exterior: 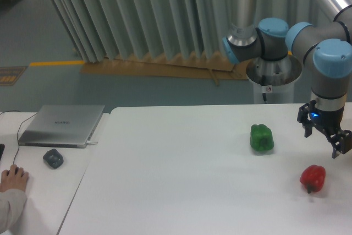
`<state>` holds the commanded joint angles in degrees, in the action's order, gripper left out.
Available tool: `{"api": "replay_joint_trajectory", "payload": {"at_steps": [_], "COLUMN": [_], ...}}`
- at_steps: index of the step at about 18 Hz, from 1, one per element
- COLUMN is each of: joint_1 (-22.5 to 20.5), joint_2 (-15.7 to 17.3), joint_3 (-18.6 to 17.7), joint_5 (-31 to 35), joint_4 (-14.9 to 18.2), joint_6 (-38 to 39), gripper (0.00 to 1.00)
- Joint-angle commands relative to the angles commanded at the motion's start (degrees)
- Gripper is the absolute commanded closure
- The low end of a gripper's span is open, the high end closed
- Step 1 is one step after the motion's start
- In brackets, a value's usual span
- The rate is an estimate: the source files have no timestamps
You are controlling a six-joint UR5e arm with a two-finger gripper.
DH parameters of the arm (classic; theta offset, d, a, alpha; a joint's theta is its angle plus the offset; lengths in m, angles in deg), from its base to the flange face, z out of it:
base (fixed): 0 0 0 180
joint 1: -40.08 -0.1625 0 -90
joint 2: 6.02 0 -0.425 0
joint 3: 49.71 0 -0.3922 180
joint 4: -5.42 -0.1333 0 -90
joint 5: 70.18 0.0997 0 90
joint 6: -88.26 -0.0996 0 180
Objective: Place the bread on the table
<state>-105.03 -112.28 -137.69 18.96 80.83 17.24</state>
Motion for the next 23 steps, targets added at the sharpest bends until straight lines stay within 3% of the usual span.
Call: {"api": "replay_joint_trajectory", "payload": {"at_steps": [5,17,19,23], "joint_1": [0.09,-0.44,-2.45,-7.2], "joint_2": [0.0,0.0,0.09,-0.78], "joint_3": [-0.09,-0.27,-0.53,0.08], "joint_5": [-0.19,0.25,0.25,0.43], "joint_4": [-2.37,-1.94,-2.02,-2.28], "joint_6": [4.13,3.35,-1.37,-18.25], "gripper": [0.0,0.0,0.0,0.0]}}
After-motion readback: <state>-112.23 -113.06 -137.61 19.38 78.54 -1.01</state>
